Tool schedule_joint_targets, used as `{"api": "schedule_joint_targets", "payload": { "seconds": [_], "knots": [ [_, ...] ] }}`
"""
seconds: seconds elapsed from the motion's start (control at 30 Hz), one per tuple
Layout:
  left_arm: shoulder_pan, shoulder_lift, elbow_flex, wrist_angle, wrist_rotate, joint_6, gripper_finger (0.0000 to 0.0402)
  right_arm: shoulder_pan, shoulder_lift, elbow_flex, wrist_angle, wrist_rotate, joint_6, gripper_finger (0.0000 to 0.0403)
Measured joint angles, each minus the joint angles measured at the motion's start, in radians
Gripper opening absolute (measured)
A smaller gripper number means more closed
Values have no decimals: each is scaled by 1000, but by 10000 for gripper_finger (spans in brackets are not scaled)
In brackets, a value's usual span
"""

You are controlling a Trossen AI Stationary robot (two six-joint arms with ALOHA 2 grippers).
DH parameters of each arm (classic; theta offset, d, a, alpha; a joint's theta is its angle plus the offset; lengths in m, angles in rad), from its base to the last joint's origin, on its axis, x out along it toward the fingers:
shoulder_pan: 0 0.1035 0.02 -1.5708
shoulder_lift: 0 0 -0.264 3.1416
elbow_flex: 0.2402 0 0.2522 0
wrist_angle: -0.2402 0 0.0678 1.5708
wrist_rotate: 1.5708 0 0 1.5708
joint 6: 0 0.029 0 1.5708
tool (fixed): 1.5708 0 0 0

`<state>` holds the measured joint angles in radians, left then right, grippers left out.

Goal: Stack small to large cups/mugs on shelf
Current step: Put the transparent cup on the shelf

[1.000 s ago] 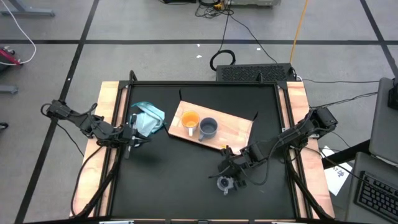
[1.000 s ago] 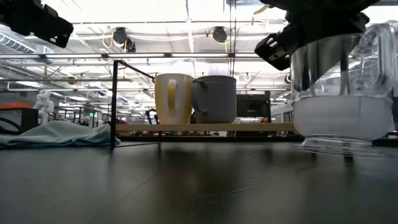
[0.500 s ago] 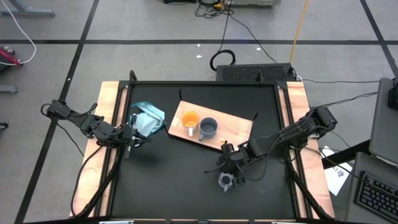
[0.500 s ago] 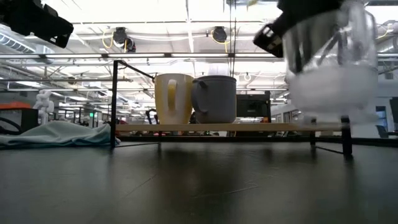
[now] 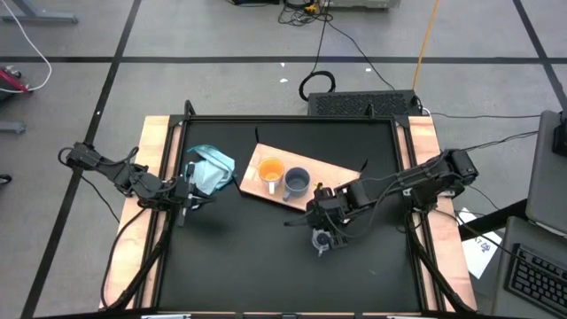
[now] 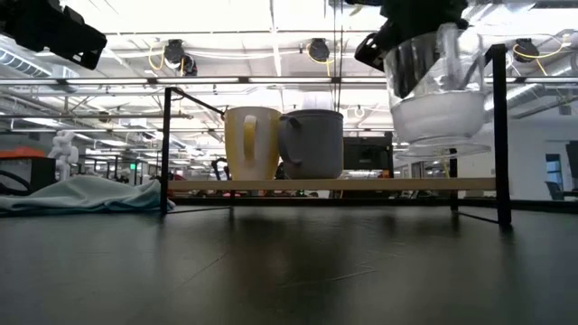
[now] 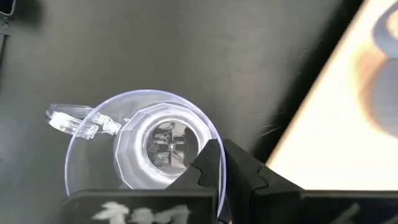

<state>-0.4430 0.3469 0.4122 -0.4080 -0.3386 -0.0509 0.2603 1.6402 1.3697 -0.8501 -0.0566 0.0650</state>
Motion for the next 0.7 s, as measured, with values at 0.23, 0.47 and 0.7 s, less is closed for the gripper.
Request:
{"api": "schedule_joint_targets", "payload": {
  "seconds": [0.23,0.47,0.7],
  "knots": [
    [0,0,0,0,0,0,12,-51,0,36,-55,0,-89,0],
    [0,0,0,0,0,3,12,-125,0,44,-90,4,-138,0],
    [0,0,0,0,0,3,12,-188,0,44,-96,13,-195,0]
  ]
}}
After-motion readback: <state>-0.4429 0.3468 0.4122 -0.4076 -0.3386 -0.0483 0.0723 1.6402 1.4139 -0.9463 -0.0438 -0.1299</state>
